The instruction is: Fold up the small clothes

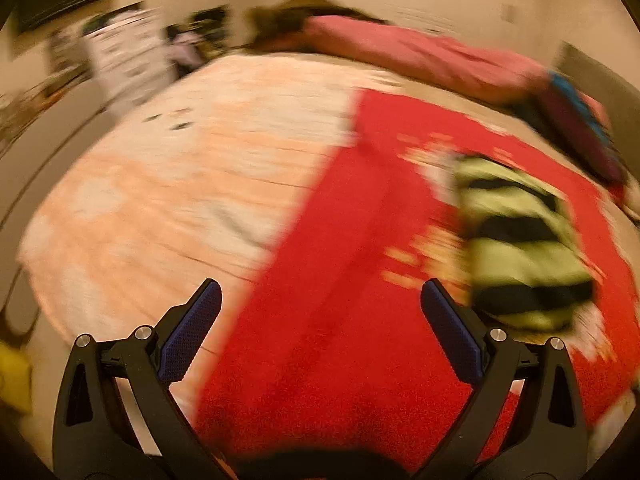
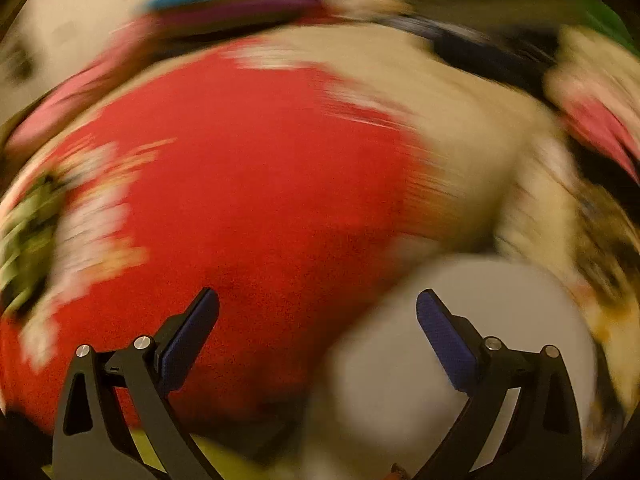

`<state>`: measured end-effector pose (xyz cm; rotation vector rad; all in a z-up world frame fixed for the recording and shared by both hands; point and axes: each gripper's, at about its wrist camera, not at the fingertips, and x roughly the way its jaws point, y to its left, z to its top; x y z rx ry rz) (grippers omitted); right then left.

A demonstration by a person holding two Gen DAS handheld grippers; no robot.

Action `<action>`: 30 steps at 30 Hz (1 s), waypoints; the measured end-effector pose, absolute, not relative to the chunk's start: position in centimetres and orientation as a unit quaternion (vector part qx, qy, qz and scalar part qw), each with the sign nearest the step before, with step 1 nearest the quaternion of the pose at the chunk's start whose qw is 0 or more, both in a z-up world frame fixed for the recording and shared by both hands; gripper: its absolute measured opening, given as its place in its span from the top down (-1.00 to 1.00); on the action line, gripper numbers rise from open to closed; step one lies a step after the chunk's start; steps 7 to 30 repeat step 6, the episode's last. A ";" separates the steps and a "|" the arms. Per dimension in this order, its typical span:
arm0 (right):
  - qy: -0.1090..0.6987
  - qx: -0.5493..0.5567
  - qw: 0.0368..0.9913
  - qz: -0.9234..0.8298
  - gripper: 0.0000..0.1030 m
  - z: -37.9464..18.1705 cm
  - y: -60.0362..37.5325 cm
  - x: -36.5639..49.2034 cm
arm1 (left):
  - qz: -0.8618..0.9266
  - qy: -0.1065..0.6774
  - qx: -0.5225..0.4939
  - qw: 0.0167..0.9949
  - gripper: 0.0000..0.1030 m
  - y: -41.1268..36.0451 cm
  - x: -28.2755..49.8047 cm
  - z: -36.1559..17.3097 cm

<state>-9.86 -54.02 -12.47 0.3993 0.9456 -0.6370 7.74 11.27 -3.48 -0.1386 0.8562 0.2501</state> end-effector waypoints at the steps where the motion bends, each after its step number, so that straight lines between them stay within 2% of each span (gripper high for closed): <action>1: 0.440 0.203 0.804 -0.343 -0.91 -13.2 -56.2 -11.5 | 0.152 0.422 -0.080 0.890 -0.82 14.7 8.7 -4.0; 6: 0.427 0.269 0.685 -0.525 -0.91 -18.0 -65.4 -20.0 | 0.282 0.433 -0.079 0.852 -0.82 27.5 12.9 -5.9; 30: 0.427 0.269 0.685 -0.525 -0.91 -18.0 -65.4 -20.0 | 0.282 0.433 -0.079 0.852 -0.82 27.5 12.9 -5.9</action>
